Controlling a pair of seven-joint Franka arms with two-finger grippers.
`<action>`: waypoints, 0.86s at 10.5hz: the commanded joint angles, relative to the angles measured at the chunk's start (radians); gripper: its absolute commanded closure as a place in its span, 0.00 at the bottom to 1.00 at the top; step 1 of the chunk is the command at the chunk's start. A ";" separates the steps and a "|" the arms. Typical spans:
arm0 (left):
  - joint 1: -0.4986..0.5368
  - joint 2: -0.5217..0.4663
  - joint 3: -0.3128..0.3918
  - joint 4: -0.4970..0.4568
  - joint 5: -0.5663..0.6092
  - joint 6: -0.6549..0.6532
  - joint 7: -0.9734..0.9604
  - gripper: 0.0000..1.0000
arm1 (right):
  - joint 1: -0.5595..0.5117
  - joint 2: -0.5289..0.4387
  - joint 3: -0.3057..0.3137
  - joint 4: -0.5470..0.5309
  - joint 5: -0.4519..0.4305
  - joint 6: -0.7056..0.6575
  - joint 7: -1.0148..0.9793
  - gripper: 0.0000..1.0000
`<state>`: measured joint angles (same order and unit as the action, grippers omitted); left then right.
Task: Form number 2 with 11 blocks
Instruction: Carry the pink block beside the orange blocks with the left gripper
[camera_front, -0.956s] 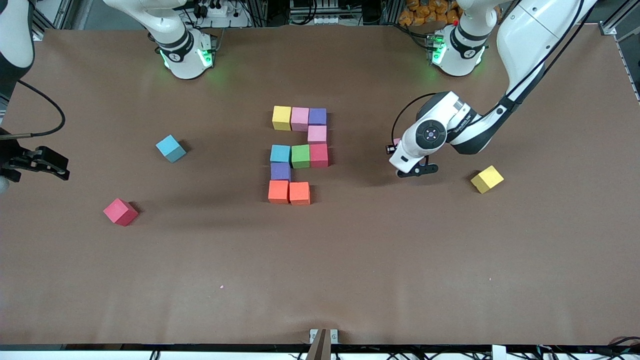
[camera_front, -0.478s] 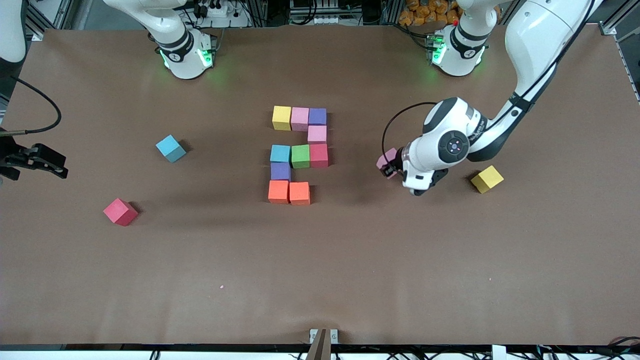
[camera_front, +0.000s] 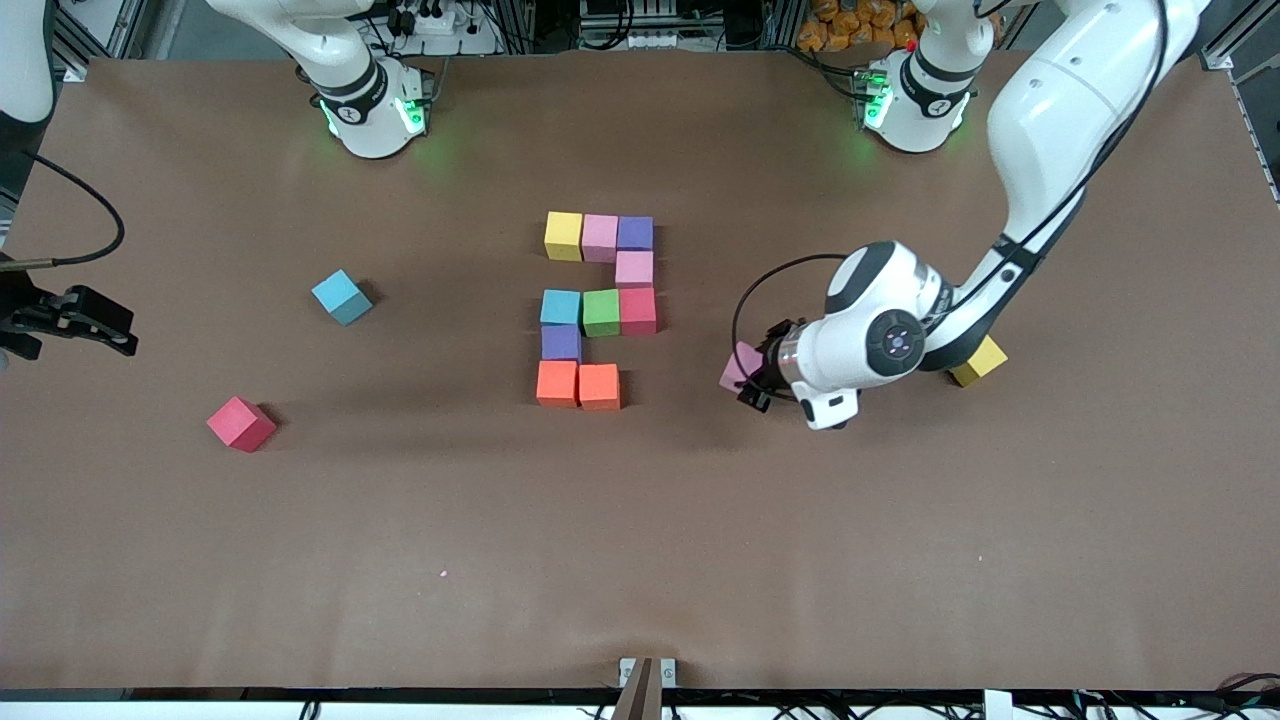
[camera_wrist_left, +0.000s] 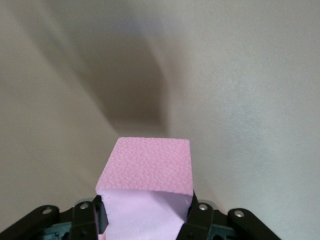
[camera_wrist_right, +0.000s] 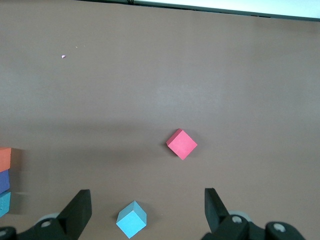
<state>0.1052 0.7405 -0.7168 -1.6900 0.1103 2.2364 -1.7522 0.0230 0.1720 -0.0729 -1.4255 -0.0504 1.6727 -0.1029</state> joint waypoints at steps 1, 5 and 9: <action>-0.125 0.069 0.072 0.130 -0.017 -0.015 -0.117 0.57 | -0.006 -0.006 0.002 0.005 0.012 -0.014 -0.006 0.00; -0.263 0.118 0.128 0.223 -0.026 0.069 -0.257 0.52 | -0.009 -0.008 -0.002 0.007 0.015 -0.014 -0.006 0.00; -0.418 0.135 0.261 0.259 -0.027 0.196 -0.406 0.42 | -0.006 -0.009 0.001 0.007 0.014 -0.016 -0.006 0.00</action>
<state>-0.2661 0.8590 -0.4983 -1.4716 0.1083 2.4118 -2.1209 0.0213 0.1717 -0.0749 -1.4245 -0.0502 1.6708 -0.1029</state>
